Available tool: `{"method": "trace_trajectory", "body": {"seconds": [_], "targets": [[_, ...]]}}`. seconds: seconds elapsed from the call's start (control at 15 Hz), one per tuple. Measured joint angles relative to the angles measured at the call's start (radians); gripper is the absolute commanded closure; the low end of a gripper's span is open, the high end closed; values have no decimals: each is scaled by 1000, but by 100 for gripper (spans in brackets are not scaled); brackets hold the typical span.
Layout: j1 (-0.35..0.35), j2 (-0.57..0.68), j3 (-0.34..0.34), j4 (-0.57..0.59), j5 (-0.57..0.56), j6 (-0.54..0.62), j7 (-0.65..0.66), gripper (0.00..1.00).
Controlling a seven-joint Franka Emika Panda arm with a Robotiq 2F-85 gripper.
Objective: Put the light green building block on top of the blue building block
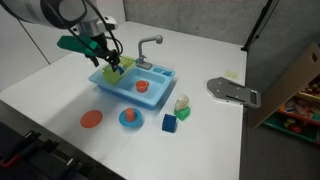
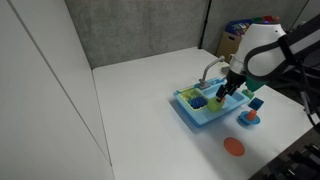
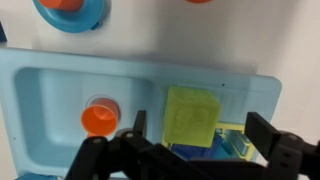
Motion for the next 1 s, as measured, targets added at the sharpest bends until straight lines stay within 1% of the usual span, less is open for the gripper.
{"method": "trace_trajectory", "body": {"seconds": [0.47, 0.73, 0.8, 0.87, 1.0], "targets": [[38, 84, -13, 50, -12, 91, 71, 0], [65, 123, -40, 72, -25, 103, 114, 0], [66, 132, -43, 76, -25, 103, 117, 25], [67, 141, -43, 80, -25, 103, 118, 26], [67, 159, -43, 89, -25, 103, 118, 42]]}}
